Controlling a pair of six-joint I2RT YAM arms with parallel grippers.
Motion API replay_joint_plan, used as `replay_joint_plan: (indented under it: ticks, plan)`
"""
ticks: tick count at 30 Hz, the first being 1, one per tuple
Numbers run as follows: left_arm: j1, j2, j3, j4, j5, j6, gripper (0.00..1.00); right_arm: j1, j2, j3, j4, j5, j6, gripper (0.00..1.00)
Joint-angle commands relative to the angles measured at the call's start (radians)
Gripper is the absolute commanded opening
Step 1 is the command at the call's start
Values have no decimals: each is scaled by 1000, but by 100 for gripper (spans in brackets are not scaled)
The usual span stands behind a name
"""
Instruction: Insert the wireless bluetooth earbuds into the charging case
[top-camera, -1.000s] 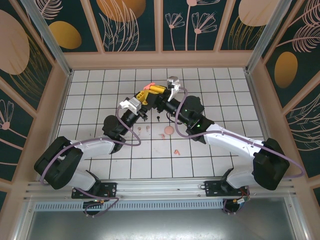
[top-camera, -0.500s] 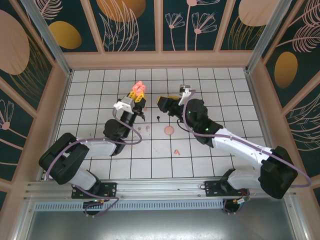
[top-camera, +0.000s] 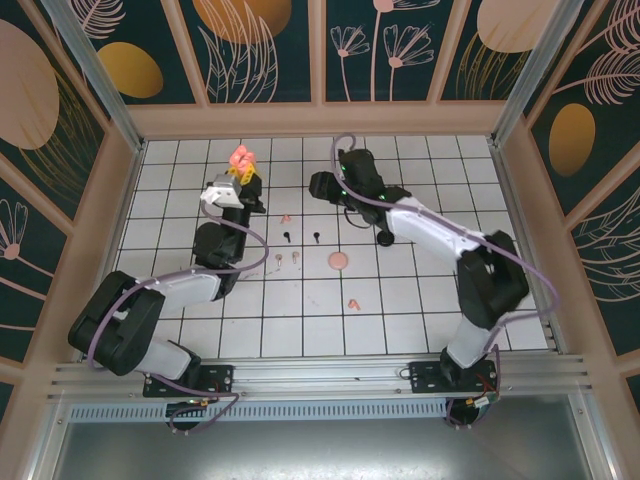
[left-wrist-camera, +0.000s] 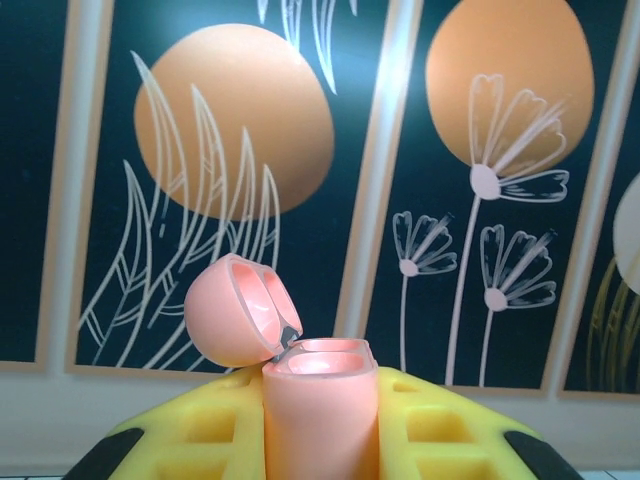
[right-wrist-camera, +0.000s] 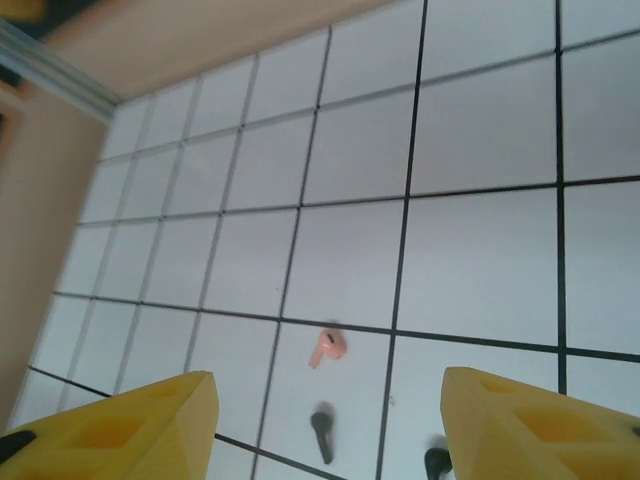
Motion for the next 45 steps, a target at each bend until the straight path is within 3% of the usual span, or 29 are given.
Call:
replay_joint_plan:
  ticks: [1,6,12,20,35,45]
  plan:
    - [28,-29,39,-23,-20,-23,0,-3,148,182,-210,-72,-62,60]
    - [70,-27,57,-42,-34,-36,0,-1,364,414,-325,-125,-10,58]
    - [104,-22,69,-43,-28,-45,0,27,503,574,-366,-211,87,56]
    - [113,-9,77,-32,-35,-40,0,82,541,585,-377,-206,185,56]
    - [116,-21,67,-14,-40,-29,0,128,568,599,-359,-187,188,56]
    - [116,-49,61,-7,-49,-36,0,135,674,749,-401,-211,184,56]
